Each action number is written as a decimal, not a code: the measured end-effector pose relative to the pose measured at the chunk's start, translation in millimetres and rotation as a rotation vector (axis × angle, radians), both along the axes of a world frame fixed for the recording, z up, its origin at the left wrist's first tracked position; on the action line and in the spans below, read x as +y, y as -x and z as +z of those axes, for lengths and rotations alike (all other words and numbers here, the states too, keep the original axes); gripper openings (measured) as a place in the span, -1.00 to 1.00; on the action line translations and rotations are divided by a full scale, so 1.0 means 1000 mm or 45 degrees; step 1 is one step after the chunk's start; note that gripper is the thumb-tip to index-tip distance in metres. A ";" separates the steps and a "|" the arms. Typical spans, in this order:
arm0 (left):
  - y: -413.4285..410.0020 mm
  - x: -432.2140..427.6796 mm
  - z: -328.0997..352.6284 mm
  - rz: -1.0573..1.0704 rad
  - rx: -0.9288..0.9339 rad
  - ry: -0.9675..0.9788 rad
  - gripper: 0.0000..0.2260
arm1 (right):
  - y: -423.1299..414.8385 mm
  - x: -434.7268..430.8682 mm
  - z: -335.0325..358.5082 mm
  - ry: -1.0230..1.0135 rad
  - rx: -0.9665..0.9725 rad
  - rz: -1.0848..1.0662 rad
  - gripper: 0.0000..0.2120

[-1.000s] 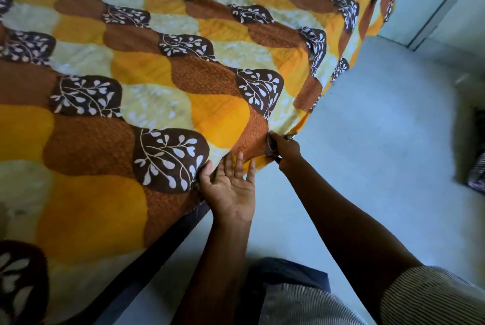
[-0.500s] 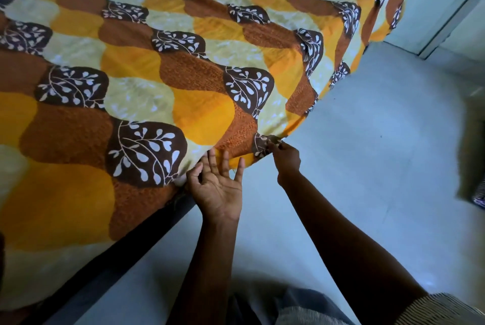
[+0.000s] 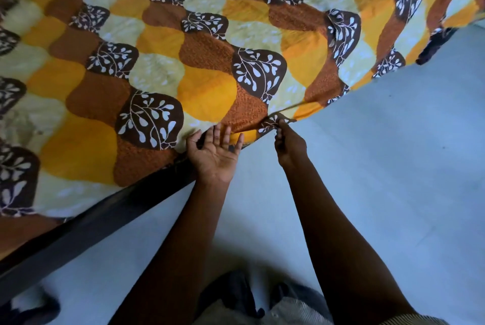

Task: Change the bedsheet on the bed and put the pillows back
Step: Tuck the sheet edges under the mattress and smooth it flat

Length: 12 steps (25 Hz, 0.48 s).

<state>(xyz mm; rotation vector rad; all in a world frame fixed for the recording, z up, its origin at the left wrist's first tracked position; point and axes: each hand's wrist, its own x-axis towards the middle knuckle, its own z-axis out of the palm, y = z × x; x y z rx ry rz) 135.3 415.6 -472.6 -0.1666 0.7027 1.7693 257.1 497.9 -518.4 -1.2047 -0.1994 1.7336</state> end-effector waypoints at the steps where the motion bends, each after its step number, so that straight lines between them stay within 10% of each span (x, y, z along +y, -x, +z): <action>1: 0.000 0.002 0.001 0.019 -0.020 -0.008 -0.55 | 0.000 0.001 0.003 -0.034 0.092 0.001 -0.86; 12: 0.007 0.006 0.007 0.033 -0.082 -0.116 -0.59 | 0.003 0.018 0.023 -0.223 0.624 0.207 -0.49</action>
